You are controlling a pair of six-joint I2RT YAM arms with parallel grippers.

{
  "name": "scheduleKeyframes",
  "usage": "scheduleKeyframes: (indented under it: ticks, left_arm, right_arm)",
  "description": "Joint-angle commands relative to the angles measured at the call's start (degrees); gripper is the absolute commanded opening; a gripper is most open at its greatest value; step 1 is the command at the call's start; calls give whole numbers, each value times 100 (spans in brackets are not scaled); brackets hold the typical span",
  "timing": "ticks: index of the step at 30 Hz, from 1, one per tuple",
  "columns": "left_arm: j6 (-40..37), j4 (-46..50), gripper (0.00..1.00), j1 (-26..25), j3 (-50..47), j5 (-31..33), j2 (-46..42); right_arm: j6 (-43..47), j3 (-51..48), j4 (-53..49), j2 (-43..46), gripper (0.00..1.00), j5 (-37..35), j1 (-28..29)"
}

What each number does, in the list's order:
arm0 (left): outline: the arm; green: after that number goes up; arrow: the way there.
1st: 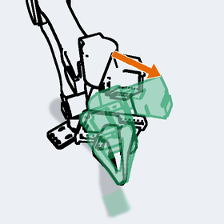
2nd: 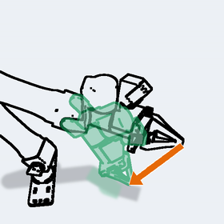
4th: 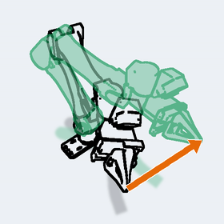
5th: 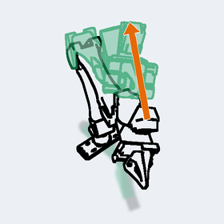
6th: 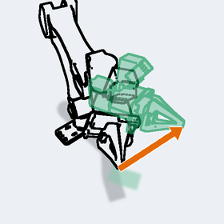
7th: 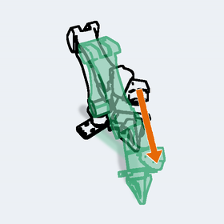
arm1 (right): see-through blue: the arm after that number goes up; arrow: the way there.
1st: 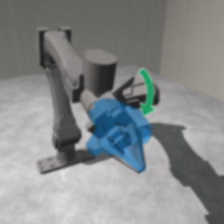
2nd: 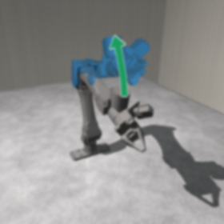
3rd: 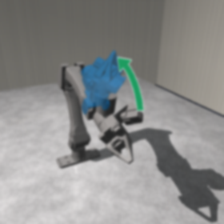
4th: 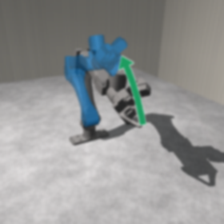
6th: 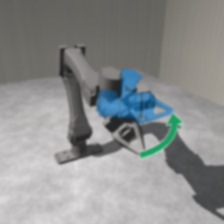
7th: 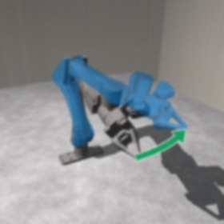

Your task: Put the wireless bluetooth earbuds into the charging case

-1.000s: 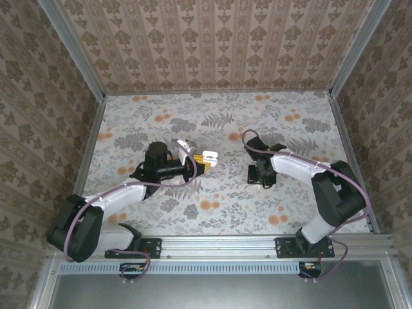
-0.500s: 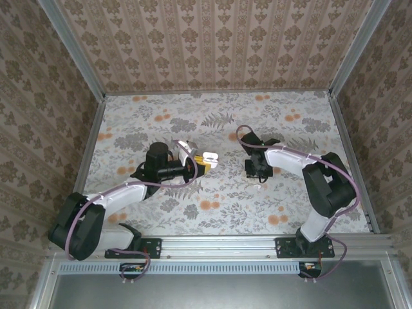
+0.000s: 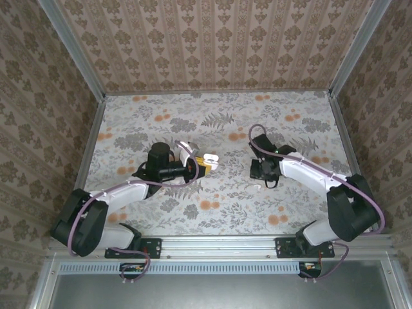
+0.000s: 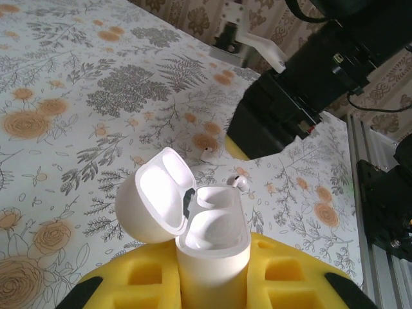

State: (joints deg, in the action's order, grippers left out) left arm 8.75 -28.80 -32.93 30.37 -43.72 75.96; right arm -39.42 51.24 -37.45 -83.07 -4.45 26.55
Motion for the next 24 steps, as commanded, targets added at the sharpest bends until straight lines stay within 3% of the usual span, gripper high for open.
scheduleKeyframes:
  ticks: [1, 11, 24]
  left_arm:
    - [-76, -188, 0, -3, 100, -211, 50]
    - [-49, -179, 0, -20, 6, -142, -102]
    - [-119, -109, 0, -21, 24, -122, -67]
  right_arm:
    - [-390, -285, 46, 10, 36, 260, -256]
    - [275, 568, -49, -878, 35, -408, -301]
    - [141, 1191, -366, -1710, 32, -675, 13]
